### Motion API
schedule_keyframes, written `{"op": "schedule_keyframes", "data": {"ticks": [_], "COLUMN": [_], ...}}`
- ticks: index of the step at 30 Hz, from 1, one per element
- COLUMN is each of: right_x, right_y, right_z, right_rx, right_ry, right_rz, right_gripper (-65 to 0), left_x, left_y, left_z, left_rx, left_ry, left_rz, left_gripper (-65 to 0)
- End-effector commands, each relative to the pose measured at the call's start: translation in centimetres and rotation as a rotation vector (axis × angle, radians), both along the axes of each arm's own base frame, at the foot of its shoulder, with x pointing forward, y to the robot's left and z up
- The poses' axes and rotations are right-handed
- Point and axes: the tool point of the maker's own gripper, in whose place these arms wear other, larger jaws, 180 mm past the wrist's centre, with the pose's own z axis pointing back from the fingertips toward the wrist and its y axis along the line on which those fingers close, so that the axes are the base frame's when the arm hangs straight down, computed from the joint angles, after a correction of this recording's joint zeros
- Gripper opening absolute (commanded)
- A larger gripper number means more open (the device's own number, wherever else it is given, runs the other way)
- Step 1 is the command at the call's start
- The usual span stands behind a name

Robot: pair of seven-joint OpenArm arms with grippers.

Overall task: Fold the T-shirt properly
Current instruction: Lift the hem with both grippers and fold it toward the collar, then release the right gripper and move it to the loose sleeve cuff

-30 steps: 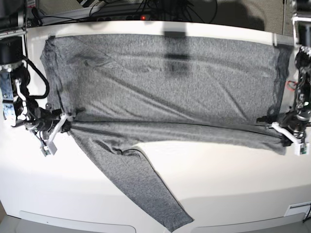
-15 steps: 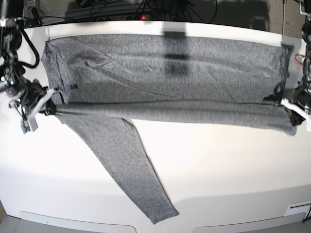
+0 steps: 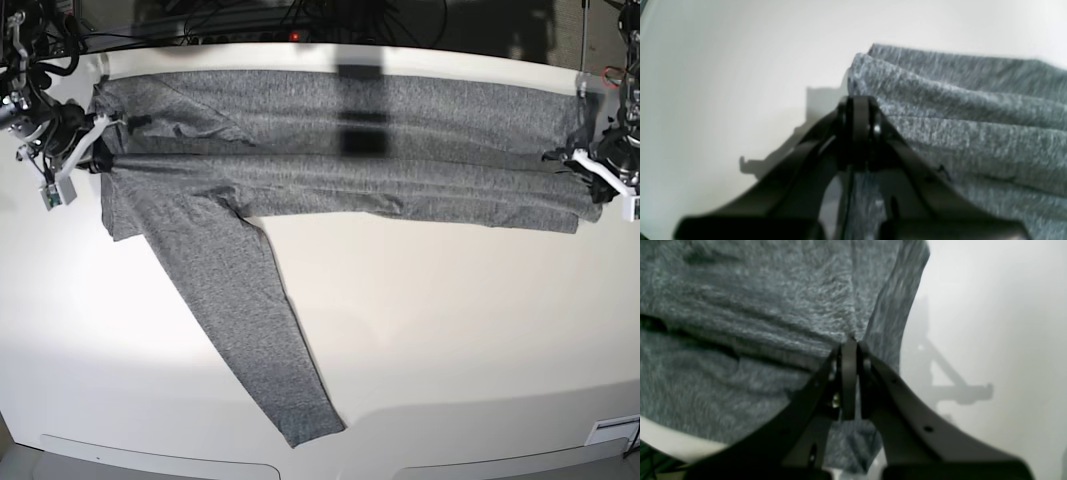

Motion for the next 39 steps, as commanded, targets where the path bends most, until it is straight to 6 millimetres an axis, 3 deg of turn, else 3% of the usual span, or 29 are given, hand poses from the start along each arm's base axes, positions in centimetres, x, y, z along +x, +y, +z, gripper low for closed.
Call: {"op": "schedule_keyframes", "data": {"ticks": [1,13,14,15,18,20,22,28,35,39], "right_x": [0.7,-0.4,-0.5,-0.5,-0.4,-0.1,0.5,4.6,12.2,16.2], "right_y": [-0.6,-0.9,-0.9,-0.9,-0.9,-0.8,-0.8,-0.1,1.4,3.3], "right_z": [1.1,0.3,0.2,0.2,0.3,0.5,0.8,3.5,7.5,7.8], "right_rx": [-0.017,-0.025,-0.025,-0.026,-0.025,-0.023,-0.022,0.033,0.142,0.203], "right_ry": [-0.036,0.016,0.018,0.018,0.016,0.004,-0.015,-0.132,-0.295,-0.262], "right_rz": [0.002,-0.005,-0.005,-0.005,-0.005,-0.005,-0.004,-0.017,-0.073,-0.044], "right_gripper": [-65.0,-65.0,-62.5,-55.2,-37.4,-32.7,-32.4,-32.4,-32.4,-32.4], "left_x": [0.8,0.4,0.4,0.4,0.4,0.3,0.3,0.3,0.3,0.3], "left_y": [0.9,0.8,0.9,0.9,1.1,1.9,2.6,2.7,2.7,2.6], "left_z": [1.5,1.0,1.0,1.0,1.0,1.3,1.5,1.5,1.5,1.5], "left_rx": [0.039,0.133,0.144,0.147,0.150,0.166,0.182,0.182,0.180,0.166], "left_ry": [-0.051,-0.040,-0.038,-0.038,-0.039,-0.047,-0.054,-0.056,-0.056,-0.058], "left_rz": [-0.001,-0.023,-0.025,-0.026,-0.015,0.034,0.072,0.076,0.077,0.081], "left_gripper": [-65.0,-65.0,-65.0,-60.1,-36.4,-27.1,-24.8,-24.9,-24.9,-24.9]}}
